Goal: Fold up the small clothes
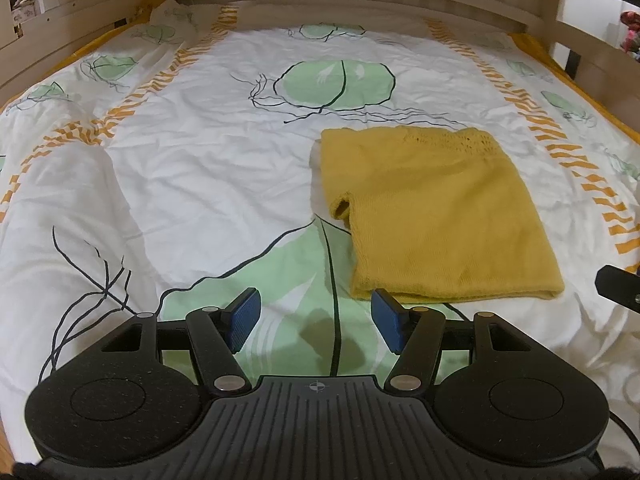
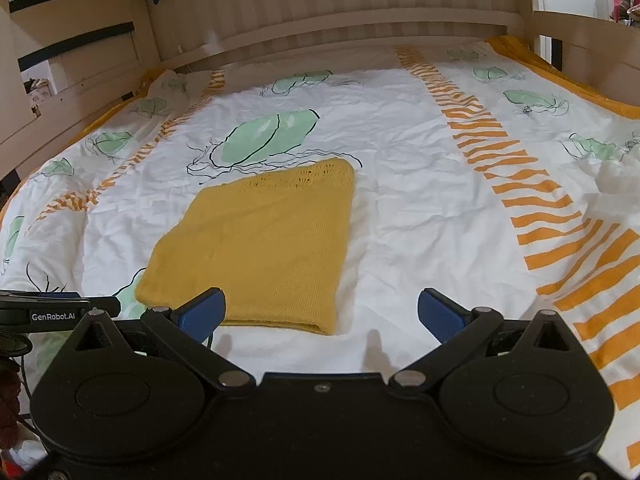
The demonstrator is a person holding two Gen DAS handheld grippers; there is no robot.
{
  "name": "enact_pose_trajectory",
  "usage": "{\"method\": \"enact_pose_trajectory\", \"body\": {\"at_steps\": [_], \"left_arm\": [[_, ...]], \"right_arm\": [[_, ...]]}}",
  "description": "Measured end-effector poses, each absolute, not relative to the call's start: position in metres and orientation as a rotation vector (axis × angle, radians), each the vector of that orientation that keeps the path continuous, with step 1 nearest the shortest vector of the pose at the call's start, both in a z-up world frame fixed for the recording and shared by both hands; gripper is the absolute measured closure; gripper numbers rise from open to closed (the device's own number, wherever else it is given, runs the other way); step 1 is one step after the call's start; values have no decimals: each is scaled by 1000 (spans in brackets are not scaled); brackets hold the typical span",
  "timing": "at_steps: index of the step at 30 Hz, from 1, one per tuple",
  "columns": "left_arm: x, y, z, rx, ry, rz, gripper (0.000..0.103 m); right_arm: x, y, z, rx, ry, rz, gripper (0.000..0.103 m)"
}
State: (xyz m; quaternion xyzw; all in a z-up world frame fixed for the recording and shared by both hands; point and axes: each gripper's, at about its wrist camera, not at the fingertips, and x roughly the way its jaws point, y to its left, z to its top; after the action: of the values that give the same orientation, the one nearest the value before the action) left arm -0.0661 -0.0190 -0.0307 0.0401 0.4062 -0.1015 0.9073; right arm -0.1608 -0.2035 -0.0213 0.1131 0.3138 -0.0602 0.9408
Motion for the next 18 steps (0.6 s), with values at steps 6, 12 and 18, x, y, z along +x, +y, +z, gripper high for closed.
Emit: {"method": "enact_pose_trajectory", "body": {"at_steps": [6,12,18], "left_arm": [[-65,-19,-31,86,843,-215,44],[-66,-20,-32,86,846,-215,44],[-65,-19,-32,87,851,-216,44]], "right_arm": [[-160,-204,-22,237,644,-126,1],[-159,-203,-22,235,645,-124,1],[-157,-203,-23,234,652,-118,1]]}}
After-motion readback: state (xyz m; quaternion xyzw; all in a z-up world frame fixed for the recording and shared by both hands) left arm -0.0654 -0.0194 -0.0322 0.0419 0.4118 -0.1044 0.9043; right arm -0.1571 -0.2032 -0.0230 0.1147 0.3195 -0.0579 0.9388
